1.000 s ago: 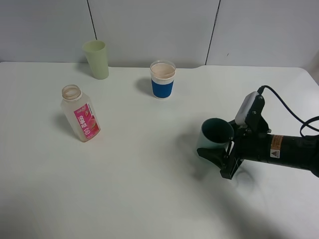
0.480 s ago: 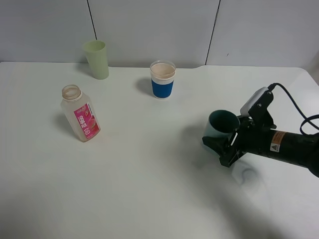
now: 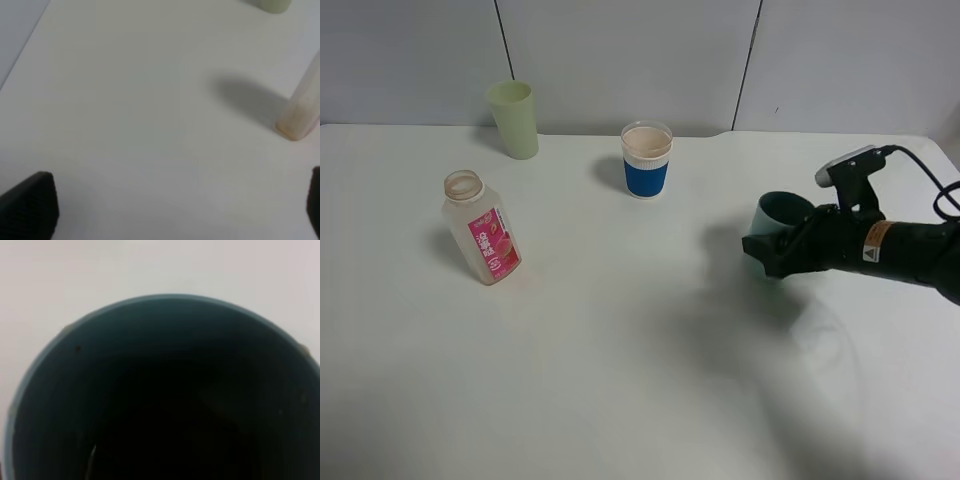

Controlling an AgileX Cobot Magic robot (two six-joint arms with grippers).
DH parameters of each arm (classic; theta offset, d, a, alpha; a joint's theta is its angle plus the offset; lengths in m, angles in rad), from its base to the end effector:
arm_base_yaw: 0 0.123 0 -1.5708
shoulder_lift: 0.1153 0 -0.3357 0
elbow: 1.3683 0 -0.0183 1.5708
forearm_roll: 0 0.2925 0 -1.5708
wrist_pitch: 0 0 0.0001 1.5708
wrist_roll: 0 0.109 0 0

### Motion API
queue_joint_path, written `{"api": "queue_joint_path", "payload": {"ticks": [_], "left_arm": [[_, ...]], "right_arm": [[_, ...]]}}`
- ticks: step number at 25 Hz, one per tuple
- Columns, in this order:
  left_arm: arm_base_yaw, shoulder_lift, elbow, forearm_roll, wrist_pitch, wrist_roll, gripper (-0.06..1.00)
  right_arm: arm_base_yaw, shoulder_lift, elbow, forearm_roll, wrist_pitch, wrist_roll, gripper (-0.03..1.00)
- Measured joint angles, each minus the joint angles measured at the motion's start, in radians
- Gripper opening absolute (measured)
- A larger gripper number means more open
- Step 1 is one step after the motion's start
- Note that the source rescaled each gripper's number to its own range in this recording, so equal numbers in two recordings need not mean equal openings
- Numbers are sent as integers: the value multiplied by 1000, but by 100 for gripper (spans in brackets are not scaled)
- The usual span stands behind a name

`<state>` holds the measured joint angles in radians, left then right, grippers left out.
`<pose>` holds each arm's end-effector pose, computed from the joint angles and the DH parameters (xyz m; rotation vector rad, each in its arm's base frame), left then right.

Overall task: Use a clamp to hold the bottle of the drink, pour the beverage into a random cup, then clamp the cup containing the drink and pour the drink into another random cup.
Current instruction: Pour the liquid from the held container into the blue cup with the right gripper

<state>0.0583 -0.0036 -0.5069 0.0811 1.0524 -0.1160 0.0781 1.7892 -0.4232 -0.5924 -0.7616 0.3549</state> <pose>-0.0048 0.0074 0.2924 -0.1799 2.0154 0.0602 0.2899 0.0648 0.1077 -0.4122 2.1167 0.4184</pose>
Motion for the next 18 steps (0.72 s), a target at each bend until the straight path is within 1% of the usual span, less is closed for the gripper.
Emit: {"api": "queue_joint_path", "payload": {"ticks": [4,7,9,14,18], "left_arm": [[0,0,0,0,0,0,100],[0,0,0,0,0,0,100],[0,0,0,0,0,0,100],[0,0,0,0,0,0,100],[0,0,0,0,0,0,100]], "right_arm": [[0,-54,-92,-52,122,113,0],[0,-68,-178,-160,233,256,0],[0,-68,-237,-273,305,373,0],[0,-68,-390,-533,415,686,0],[26,-57,-497,-764,514,907,0]]}}
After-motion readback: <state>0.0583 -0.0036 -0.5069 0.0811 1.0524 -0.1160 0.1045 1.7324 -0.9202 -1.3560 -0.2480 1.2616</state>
